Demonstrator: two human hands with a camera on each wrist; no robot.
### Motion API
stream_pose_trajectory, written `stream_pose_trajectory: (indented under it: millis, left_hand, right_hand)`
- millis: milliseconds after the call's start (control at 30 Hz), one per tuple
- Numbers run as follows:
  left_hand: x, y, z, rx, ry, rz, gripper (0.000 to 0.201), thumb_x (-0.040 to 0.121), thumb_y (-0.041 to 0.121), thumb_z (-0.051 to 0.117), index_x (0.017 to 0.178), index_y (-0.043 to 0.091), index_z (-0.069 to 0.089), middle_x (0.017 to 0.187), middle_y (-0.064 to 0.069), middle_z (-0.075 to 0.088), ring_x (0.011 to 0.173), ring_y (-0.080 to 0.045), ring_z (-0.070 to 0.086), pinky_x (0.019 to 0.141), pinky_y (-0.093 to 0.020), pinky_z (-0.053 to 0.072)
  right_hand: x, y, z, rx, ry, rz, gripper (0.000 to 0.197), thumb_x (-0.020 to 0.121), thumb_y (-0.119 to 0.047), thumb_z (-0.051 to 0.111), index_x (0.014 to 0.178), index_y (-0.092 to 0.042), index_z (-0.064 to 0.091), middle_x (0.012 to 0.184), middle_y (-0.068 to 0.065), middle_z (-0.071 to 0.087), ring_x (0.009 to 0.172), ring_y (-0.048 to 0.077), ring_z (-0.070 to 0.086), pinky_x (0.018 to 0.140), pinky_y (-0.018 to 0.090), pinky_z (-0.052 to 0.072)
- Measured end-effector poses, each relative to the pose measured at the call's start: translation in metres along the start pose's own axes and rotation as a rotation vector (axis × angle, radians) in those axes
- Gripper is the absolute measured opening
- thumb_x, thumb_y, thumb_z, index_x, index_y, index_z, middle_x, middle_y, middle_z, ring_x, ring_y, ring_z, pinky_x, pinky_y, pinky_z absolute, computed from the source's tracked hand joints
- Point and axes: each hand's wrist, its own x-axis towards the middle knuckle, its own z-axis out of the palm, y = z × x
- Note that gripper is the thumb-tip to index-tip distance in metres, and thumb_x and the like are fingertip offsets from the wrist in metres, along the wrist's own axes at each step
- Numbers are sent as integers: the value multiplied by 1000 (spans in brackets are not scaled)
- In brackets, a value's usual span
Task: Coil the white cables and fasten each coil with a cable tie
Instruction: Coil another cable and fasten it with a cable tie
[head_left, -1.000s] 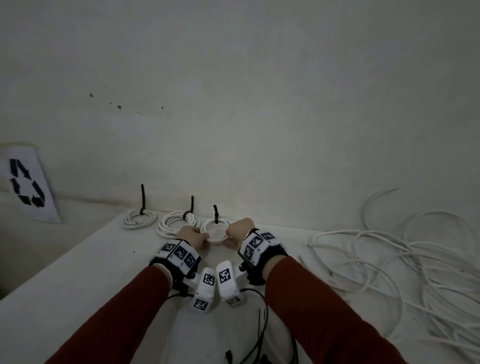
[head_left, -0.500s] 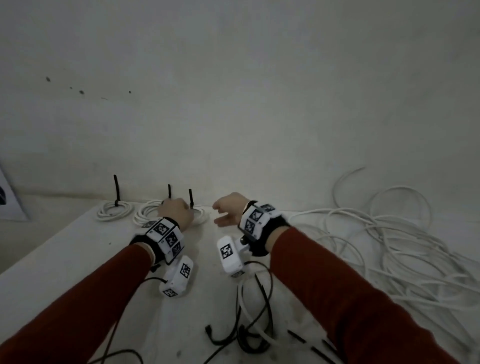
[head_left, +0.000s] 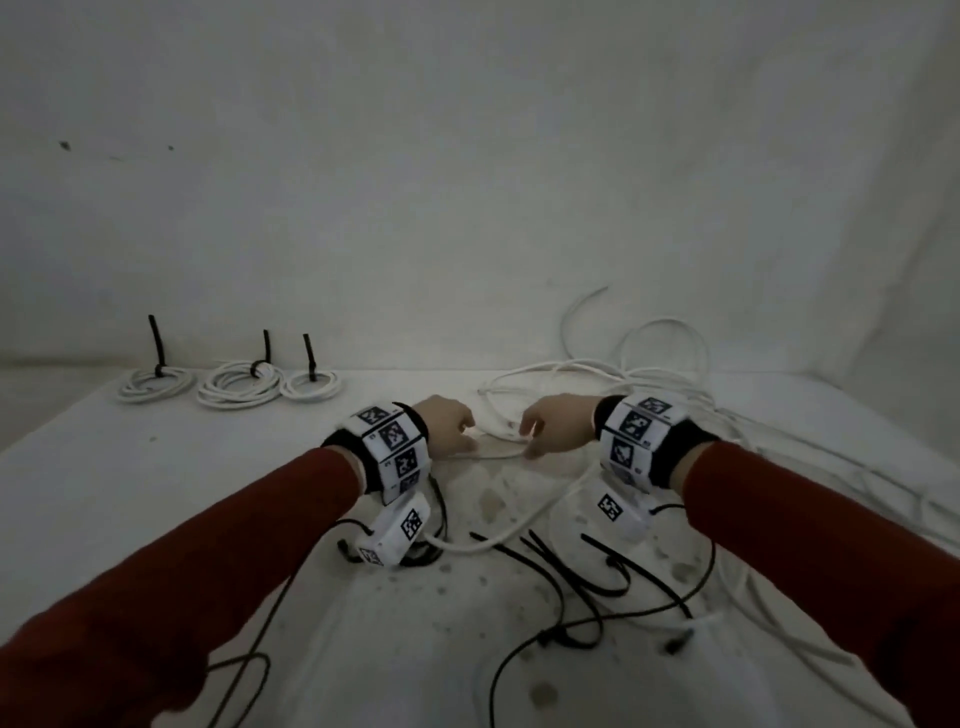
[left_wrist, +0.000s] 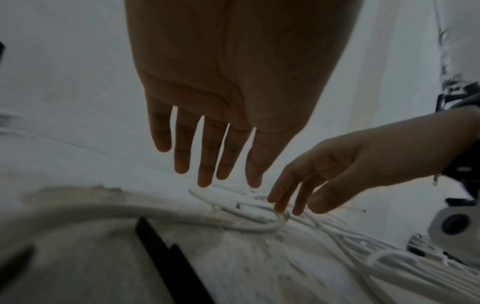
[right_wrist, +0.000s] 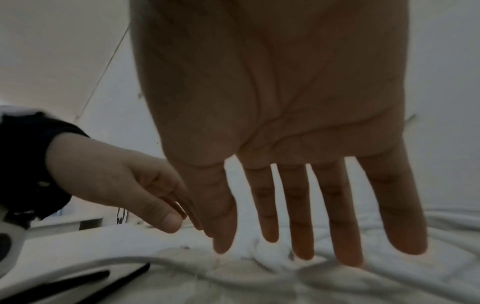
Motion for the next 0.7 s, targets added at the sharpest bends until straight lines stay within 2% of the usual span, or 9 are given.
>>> stream_pose_trajectory:
  millis: [67,133,233,333,467,533,567,633,700]
  left_hand:
    - [10,9,8,93,-99,-42,36,94,34,52,120,9,53,122,-14,54,108,-25,52,88,-29,41]
    - [15,13,9,145,-117,-58,25,91,26,59,107,6,57,110,-14,56,98,-25,54,83,-30,42]
    - [16,12,5,139,-118,-71,34,87,17,65,118,3,63,121,-12,62,111,-27,58,91,-30,44]
    - [12,9,4,160,-113,-77,34,85,20,68,116,7,65,120,-12,63,110,-27,59,88,-29,45]
    - [6,2,9,167,-2,-82,25,92,17,55,114,8,63,120,-10,62,109,-27,57,84,-28,43]
    - [3,0,3,63,119,-68,23,95,15,46,113,5,57,118,-13,60,107,-29,56,80,-29,40]
    - [1,0,-2,-20,169,-61,23,97,19,45,113,4,54,116,-13,60,105,-29,55,79,-30,40]
    - [-7,2,-17,-202,230,-40,29,99,33,43,111,8,51,109,-7,60,101,-26,55,78,-30,39]
    - [-18,7,-36,-378,260,46,27,100,36,39,105,13,53,98,0,63,93,-20,57,77,-26,41]
  right_hand:
    - [-6,5,11,-45,-35,-10,51,93,-33,58,138,-11,48,140,8,48,127,25,45,100,28,35]
    - [-6,10,19,-53,-20,-14,52,93,-32,60,140,-13,46,142,10,46,128,26,43,101,29,35]
    - [-7,16,24,-55,11,11,54,93,-31,60,142,-15,42,143,12,42,129,29,41,102,31,35]
    - [-9,22,28,-123,21,39,49,93,-33,60,138,-21,46,141,13,39,128,34,37,102,35,33]
    - [-7,24,37,-191,59,96,29,94,-26,58,121,-18,56,133,10,44,125,33,35,103,50,29]
    - [-8,25,32,-123,147,54,21,96,-17,49,115,-18,57,125,6,55,122,28,42,109,52,19]
    - [-11,26,26,-34,231,15,20,96,-14,46,111,-18,57,118,2,61,117,25,48,109,48,20]
    - [-20,29,5,186,438,-76,14,96,-17,46,103,-19,58,101,-1,69,101,21,59,97,36,37]
    - [-32,29,-20,421,618,-166,9,97,-19,49,98,-18,58,86,-2,69,84,22,63,78,33,46]
